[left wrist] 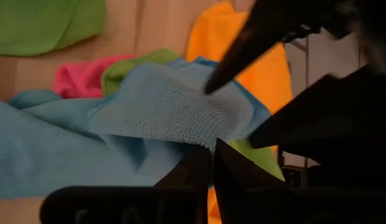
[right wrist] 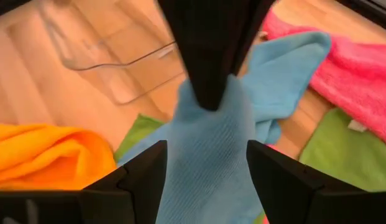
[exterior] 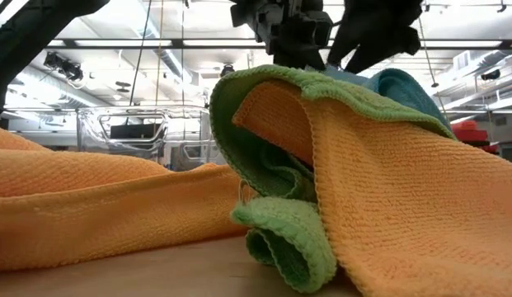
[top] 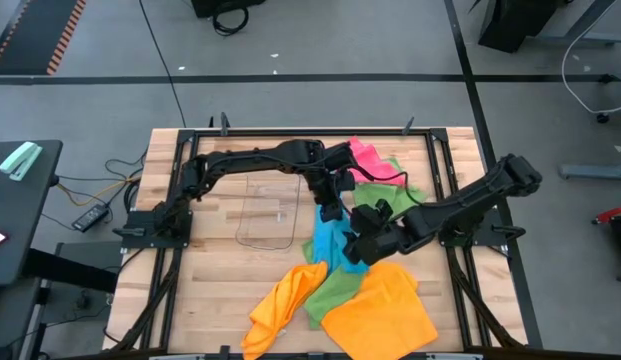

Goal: Fold microfiber towels
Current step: Fold the left blue towel

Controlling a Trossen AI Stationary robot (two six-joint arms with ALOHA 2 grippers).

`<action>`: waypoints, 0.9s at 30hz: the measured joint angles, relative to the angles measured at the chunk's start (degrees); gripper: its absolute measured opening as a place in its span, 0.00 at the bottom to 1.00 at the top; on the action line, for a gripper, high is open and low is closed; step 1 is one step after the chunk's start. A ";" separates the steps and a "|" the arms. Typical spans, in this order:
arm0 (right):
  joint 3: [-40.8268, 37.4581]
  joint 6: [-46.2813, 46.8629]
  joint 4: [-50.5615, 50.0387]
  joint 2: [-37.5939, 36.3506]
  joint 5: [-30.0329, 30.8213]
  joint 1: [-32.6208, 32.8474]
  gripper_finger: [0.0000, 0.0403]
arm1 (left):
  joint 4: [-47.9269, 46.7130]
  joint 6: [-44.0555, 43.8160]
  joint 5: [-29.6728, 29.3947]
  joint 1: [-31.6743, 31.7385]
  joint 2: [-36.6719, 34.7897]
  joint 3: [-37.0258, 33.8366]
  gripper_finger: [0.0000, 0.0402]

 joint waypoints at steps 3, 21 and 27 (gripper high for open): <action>0.11 3.43 0.06 1.20 0.53 0.01 0.57 | 0.06 0.09 2.05 0.10 -0.49 0.00 0.02; -0.42 3.87 -0.48 0.77 7.48 1.14 0.54 | 8.99 -1.65 6.55 1.93 -4.34 0.33 0.04; -0.45 3.36 -2.21 -0.69 4.85 1.78 0.48 | 8.39 -1.63 7.33 4.03 -5.32 3.27 0.02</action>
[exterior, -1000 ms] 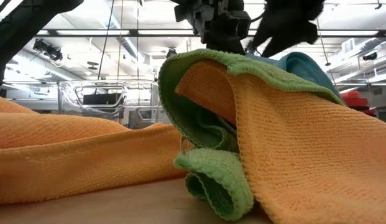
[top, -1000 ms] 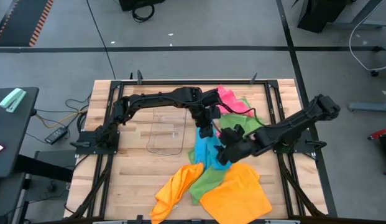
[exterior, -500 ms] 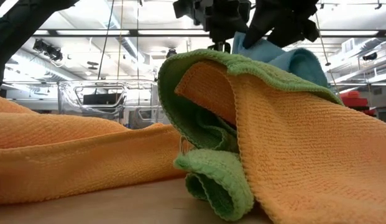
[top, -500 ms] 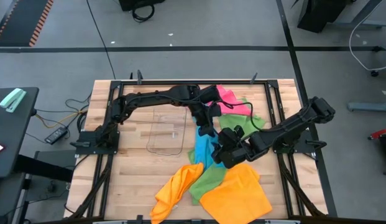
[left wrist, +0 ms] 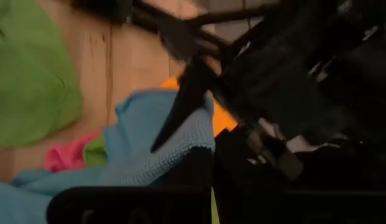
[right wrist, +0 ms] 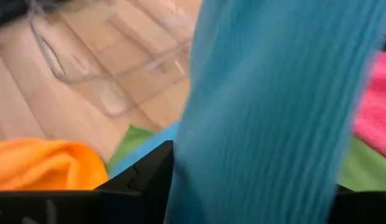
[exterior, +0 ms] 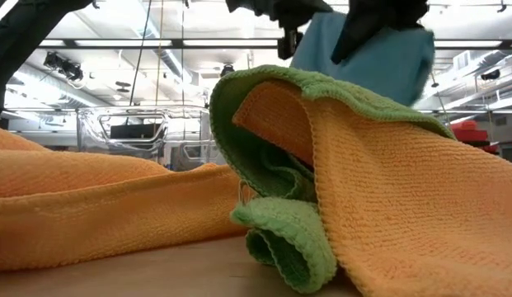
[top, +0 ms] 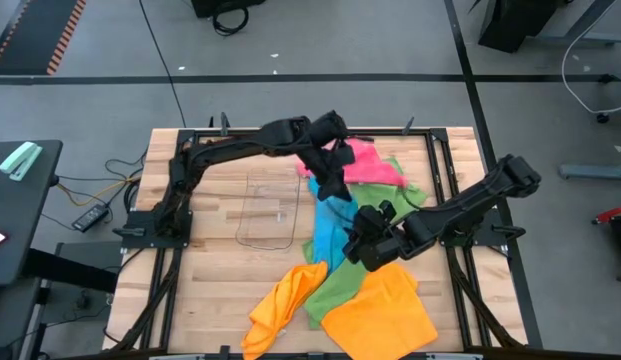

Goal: Fold microfiber towels
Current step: Fold the left blue towel

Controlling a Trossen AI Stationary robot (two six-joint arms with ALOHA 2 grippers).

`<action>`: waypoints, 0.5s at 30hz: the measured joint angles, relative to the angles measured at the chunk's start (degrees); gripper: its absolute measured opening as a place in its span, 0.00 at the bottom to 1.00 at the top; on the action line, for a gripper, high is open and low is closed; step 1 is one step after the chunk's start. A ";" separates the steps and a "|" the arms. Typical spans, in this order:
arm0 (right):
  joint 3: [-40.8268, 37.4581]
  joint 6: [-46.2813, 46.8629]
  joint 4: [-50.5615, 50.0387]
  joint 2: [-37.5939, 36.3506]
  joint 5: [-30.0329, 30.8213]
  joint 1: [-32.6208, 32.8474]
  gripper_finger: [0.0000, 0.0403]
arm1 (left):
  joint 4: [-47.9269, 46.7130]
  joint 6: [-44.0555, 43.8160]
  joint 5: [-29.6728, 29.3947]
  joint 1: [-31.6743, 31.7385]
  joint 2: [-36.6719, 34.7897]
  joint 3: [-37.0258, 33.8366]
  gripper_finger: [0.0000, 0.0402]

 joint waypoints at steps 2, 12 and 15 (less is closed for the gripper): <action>-0.03 -0.33 -1.77 -0.85 -1.09 0.12 0.46 | -2.43 0.51 0.35 0.34 0.00 1.73 0.04; -0.01 -8.54 -7.30 -6.53 -6.45 0.09 0.29 | -7.36 5.62 1.27 -0.24 -0.05 2.50 0.02; -0.01 -11.08 -8.26 -6.98 -8.92 0.10 0.23 | -6.41 5.95 1.14 -0.19 -0.03 2.50 0.04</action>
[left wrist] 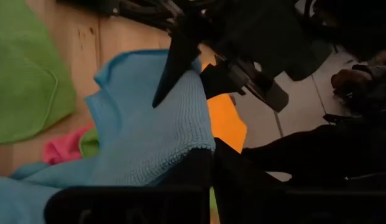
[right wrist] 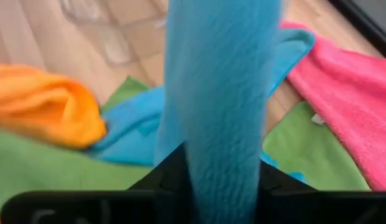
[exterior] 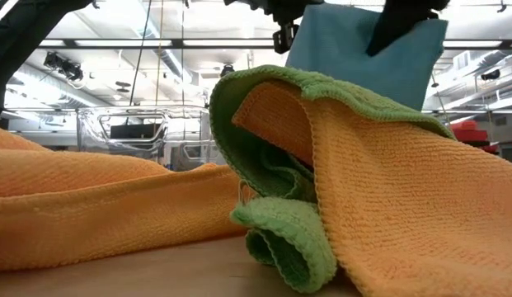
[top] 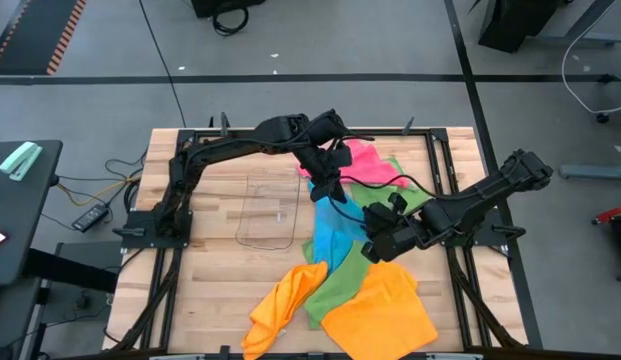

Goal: Fold microfiber towels
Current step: Fold the left blue towel

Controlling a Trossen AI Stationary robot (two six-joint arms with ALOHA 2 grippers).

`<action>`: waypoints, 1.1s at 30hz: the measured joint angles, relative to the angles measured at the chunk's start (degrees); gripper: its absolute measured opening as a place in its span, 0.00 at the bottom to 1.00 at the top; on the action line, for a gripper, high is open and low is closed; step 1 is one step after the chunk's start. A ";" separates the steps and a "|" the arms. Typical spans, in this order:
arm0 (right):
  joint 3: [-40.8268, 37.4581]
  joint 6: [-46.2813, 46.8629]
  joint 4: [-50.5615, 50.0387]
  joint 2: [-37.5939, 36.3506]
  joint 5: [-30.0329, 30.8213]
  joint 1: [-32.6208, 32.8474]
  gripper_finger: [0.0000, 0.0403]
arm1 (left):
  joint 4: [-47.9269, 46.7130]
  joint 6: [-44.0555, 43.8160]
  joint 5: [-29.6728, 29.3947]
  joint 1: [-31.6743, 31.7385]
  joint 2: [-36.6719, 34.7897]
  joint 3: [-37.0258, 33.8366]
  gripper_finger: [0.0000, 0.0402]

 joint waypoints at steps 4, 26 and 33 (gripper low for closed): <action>0.00 -2.61 -1.00 -0.02 -2.57 -0.11 0.19 | -0.28 -0.08 -0.15 0.15 0.04 0.00 0.06; 0.00 -31.46 -8.39 -3.91 -6.21 -16.35 0.11 | 2.30 19.09 -13.11 4.76 0.11 -0.02 0.04; 0.00 -36.89 -3.42 -0.60 -13.63 -17.63 0.10 | -2.36 22.35 -14.36 2.20 2.04 -0.07 0.05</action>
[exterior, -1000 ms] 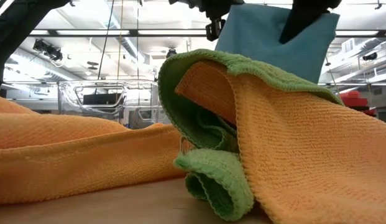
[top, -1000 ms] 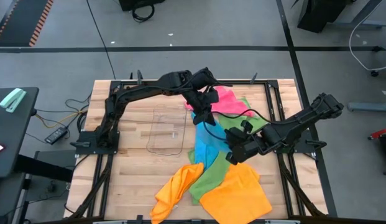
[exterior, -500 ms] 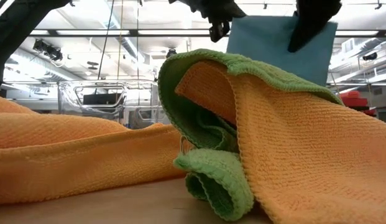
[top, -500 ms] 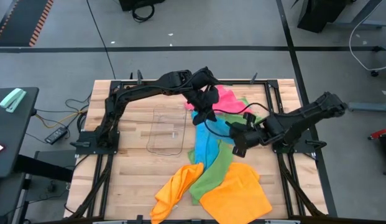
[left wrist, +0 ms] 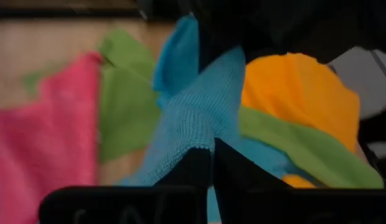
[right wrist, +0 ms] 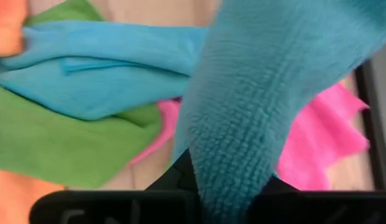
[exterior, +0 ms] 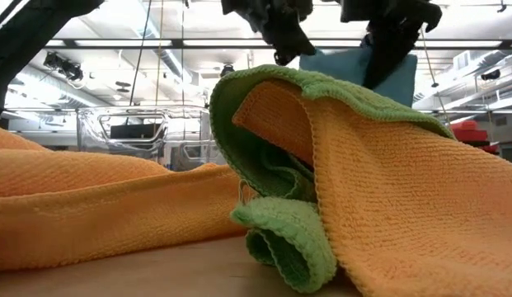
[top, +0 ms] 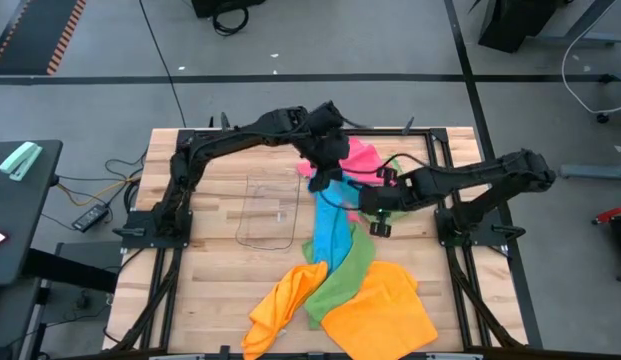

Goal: Fold microfiber towels
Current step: Fold the left blue towel

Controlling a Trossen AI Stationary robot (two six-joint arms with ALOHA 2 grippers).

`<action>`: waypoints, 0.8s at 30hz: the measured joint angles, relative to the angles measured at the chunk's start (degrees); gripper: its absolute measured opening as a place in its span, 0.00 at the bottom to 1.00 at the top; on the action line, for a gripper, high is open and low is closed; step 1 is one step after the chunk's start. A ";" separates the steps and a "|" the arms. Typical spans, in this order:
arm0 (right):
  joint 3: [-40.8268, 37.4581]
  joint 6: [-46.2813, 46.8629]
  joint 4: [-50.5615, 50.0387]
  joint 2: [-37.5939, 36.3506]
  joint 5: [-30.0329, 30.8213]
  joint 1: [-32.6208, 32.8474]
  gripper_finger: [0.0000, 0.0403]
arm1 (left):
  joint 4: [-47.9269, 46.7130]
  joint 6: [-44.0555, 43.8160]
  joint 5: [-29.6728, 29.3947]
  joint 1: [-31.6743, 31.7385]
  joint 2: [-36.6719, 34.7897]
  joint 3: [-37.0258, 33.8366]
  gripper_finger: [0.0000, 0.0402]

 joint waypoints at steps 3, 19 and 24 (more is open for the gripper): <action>0.00 0.32 2.48 2.86 -1.76 1.52 0.10 | -4.07 0.59 -0.03 -2.12 1.03 -0.02 0.02; 0.03 7.90 12.31 9.76 -6.96 14.25 0.13 | -13.42 -4.61 -0.40 -13.89 2.22 0.00 0.02; 0.04 9.70 14.75 11.26 -10.94 16.65 0.25 | -15.10 -6.91 -0.41 -17.75 3.45 0.05 0.12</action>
